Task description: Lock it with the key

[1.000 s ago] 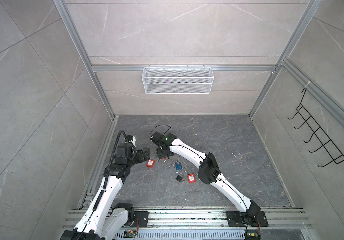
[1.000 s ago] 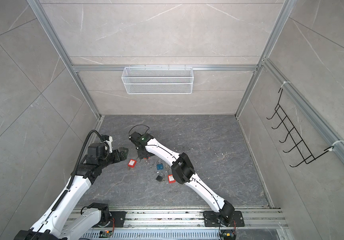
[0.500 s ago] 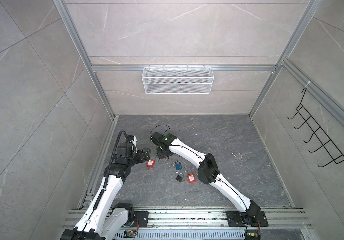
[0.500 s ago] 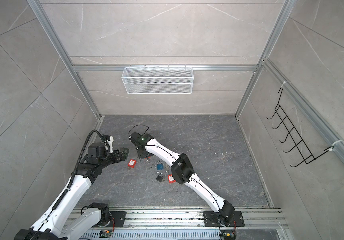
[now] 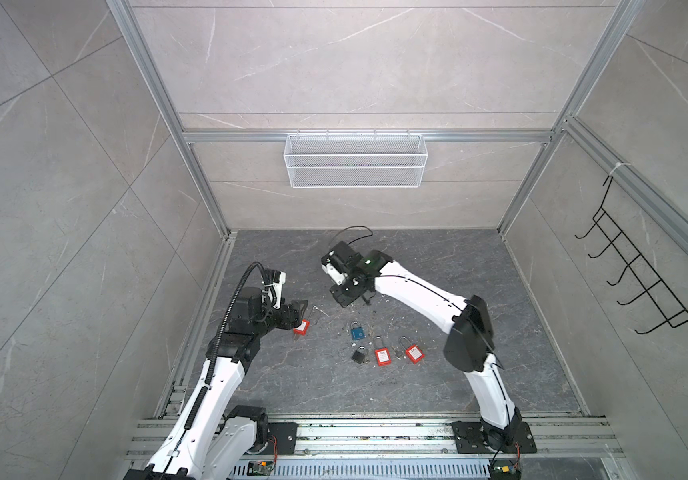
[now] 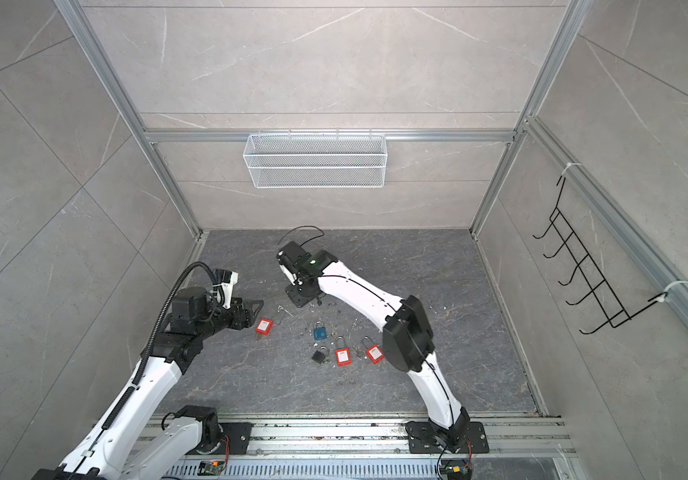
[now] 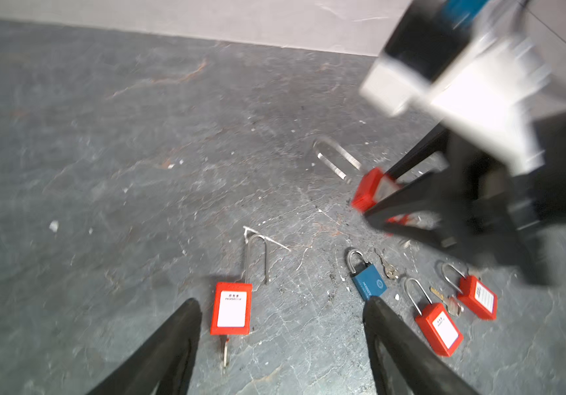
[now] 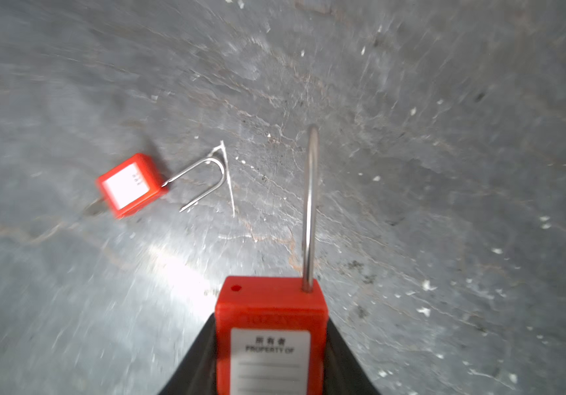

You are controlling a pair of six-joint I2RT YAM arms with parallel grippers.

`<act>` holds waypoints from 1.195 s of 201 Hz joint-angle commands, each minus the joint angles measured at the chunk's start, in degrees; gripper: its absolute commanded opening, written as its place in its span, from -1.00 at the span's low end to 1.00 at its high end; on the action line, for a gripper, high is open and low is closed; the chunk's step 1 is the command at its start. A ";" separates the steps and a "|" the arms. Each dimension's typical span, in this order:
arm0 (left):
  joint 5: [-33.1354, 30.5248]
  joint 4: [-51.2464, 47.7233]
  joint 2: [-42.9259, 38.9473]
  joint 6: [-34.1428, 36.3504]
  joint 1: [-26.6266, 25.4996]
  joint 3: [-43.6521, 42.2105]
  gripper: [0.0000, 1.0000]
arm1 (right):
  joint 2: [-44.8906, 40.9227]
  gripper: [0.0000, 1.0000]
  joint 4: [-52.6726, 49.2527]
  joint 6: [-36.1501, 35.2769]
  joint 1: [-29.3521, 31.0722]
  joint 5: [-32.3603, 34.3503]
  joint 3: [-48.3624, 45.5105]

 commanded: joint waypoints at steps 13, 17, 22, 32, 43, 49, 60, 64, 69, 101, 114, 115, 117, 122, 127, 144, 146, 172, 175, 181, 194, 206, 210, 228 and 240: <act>12.56 5.59 0.06 13.88 -1.36 0.18 0.32 | -16.89 -0.84 10.71 -19.27 -1.67 -11.99 -18.93; 13.56 5.65 0.43 15.60 -1.95 0.39 0.29 | -18.53 -0.85 11.13 -20.58 -1.79 -12.50 -20.80; 14.38 5.57 0.91 17.78 -2.96 0.72 0.27 | -20.82 -0.85 11.39 -21.98 -2.20 -13.43 -22.83; 14.96 5.32 1.79 22.45 -5.80 1.34 0.25 | -24.44 -0.86 11.40 -23.74 -2.79 -14.51 -26.03; 15.36 4.53 2.74 28.03 -9.19 2.21 0.24 | -27.67 -0.86 10.32 -25.63 -3.51 -16.06 -28.50; 15.55 3.99 3.22 31.08 -10.99 2.86 0.22 | -29.15 -0.85 9.45 -26.74 -3.73 -16.98 -29.44; 16.22 3.31 4.29 35.96 -14.09 3.87 0.21 | -31.37 -0.85 7.62 -28.53 -3.74 -18.43 -31.04; 16.67 3.08 4.77 37.62 -15.04 4.27 0.20 | -32.08 -0.86 7.00 -29.17 -3.74 -19.30 -31.74; 17.35 2.97 5.35 39.43 -16.10 4.78 0.17 | -33.00 -0.85 6.28 -30.36 -3.76 -20.49 -32.43; 16.97 2.60 8.89 44.52 -19.79 8.34 0.06 | -37.44 -0.86 4.76 -33.05 -3.82 -23.35 -36.72; 17.18 3.52 9.31 45.07 -20.28 8.91 0.04 | -38.36 -0.86 4.38 -33.45 -3.74 -23.68 -37.64; 17.27 3.57 9.33 45.12 -20.30 8.93 0.05 | -38.43 -0.86 4.35 -33.45 -3.74 -23.69 -37.67; 17.40 3.66 9.35 45.24 -20.31 9.00 0.04 | -38.54 -0.86 4.27 -33.45 -3.74 -23.69 -37.74; 18.02 3.71 9.44 45.51 -20.27 9.09 0.04 | -38.66 -0.86 3.88 -33.45 -3.74 -23.85 -37.87; 18.58 3.71 9.52 45.75 -20.31 9.30 0.03 | -38.75 -0.86 3.55 -33.49 -3.72 -24.02 -38.01; 20.84 2.28 10.33 46.84 -20.30 10.35 -0.06 | -38.36 -0.86 1.96 -33.86 -3.74 -25.28 -37.66; 21.18 2.01 10.43 47.04 -20.35 10.45 -0.07 | -38.28 -0.86 1.84 -33.88 -3.78 -25.39 -37.63; 24.89 -1.67 11.89 48.64 -20.54 12.23 -0.16 | -37.13 -0.86 0.72 -33.73 -3.74 -25.89 -36.80; 25.26 -1.77 11.97 48.67 -20.56 12.38 -0.17 | -37.01 -0.86 0.69 -33.71 -3.79 -25.89 -36.72; 25.88 -1.90 12.08 48.52 -20.71 12.45 -0.18 | -36.83 -0.86 0.57 -33.77 -3.80 -25.99 -36.65; 26.37 -2.42 12.62 48.61 -20.92 12.63 -0.21 | -36.73 -0.85 0.87 -33.72 -3.75 -26.18 -36.56; 26.82 -3.21 13.30 48.93 -21.05 13.04 -0.28 | -36.73 -0.85 1.13 -33.71 -3.78 -26.33 -36.35; 27.04 -3.48 13.51 49.01 -21.08 13.22 -0.29 | -36.73 -0.85 1.21 -33.73 -3.78 -26.34 -36.26; 28.03 -5.08 14.63 49.56 -21.19 14.14 -0.36 | -36.56 -0.85 1.16 -33.89 -3.79 -26.33 -35.88; 28.60 -5.93 15.22 49.90 -21.19 14.69 -0.45 | -36.47 -0.85 0.92 -34.01 -3.74 -26.33 -35.51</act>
